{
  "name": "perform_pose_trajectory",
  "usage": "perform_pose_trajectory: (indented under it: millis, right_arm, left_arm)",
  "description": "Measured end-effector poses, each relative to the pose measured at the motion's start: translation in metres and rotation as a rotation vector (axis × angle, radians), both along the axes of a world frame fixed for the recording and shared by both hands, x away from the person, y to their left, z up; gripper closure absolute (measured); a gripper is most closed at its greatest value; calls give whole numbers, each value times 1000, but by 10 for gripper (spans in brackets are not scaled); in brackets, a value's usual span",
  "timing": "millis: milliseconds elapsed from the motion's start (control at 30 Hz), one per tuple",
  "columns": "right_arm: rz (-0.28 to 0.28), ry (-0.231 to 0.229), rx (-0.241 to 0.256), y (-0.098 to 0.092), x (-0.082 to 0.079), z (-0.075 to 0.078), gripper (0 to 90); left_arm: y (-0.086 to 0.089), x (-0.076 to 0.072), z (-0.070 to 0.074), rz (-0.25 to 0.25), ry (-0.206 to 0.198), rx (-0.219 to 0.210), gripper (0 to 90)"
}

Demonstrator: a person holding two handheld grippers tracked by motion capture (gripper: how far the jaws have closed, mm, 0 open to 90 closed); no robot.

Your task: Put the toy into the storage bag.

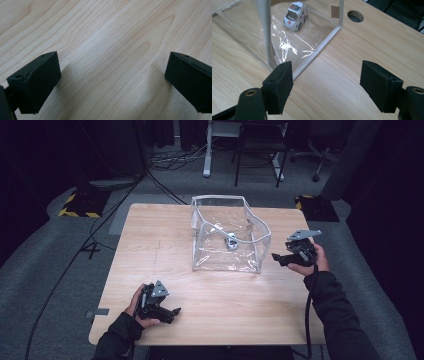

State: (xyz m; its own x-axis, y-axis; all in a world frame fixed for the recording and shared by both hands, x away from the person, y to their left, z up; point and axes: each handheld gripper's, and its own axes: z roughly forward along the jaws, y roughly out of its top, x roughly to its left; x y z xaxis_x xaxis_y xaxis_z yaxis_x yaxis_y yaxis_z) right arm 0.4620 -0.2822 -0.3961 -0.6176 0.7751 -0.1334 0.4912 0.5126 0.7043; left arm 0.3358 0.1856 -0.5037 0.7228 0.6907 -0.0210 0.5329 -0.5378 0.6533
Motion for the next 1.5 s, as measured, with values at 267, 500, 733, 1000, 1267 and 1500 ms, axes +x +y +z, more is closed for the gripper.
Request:
perform_pose_trajectory:
  millis: [267,500,733,1000,1267,1500]
  right_arm:
    - [16,3,-8,0,-7,-7,266]
    - [25,6,-8,-2,-14,-13,265]
    - [27,5,-18,-6,-20,-19,262]
    - [42,9,-27,-9,-27,-25,259]
    - [55,11,-50,-10,-37,-31,254]
    - [58,13,-47,-15,-44,-37,253]
  left_arm:
    - [0,0,0,0,0,0,6]
    - [0,0,0,0,-1,1,6]
    - [0,0,0,2,4,5,6]
    - [0,0,0,2,3,6,6]
    - [0,0,0,1,3,6,6]
    - [0,0,0,2,4,4,6]
